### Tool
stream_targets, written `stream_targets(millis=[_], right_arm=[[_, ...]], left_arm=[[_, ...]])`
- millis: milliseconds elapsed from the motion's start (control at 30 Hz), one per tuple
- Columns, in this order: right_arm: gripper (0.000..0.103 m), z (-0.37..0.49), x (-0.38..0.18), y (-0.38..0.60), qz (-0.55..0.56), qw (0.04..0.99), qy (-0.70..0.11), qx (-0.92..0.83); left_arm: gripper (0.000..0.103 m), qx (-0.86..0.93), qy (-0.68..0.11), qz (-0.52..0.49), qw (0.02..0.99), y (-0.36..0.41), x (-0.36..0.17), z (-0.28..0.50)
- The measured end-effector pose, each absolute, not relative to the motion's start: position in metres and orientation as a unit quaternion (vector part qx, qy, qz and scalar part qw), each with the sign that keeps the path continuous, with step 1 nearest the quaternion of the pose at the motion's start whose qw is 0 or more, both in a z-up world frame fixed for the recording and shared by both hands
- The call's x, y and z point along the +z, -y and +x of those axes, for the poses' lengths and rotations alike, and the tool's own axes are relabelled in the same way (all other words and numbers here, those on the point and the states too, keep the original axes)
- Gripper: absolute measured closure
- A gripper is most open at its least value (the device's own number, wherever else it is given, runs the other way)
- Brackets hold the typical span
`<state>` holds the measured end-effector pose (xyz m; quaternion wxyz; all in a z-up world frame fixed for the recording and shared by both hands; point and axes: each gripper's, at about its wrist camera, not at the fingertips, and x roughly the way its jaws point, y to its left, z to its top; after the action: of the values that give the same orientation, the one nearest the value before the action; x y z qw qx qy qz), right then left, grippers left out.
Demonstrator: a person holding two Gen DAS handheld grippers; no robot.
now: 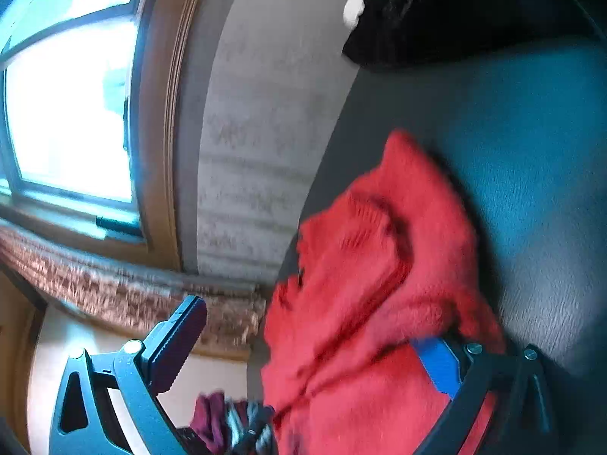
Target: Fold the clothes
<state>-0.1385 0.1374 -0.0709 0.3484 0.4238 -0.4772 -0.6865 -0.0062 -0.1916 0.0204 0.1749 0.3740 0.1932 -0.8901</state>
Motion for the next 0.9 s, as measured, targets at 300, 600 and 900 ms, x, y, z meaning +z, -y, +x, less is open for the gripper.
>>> stream_targets(millis=[300,600,900], right_arm=[[0.001,-0.135,-0.067,-0.157,0.404,0.363,0.469,-0.696],[0.000,-0.114,-0.048,-0.156,0.452,0.357,0.372,-0.728],[0.000,-0.068,-0.005,-0.075,0.411,0.369,0.065,-0.831]], left_arm=[[0.055,-0.900,-0.162,0.367,0.171,0.190,0.012,-0.003],[0.055,-0.898,-0.229,0.349,0.141,0.206,0.024,0.021],[0.054,-0.845,-0.440,0.264,0.152,0.247,-0.004,0.145]])
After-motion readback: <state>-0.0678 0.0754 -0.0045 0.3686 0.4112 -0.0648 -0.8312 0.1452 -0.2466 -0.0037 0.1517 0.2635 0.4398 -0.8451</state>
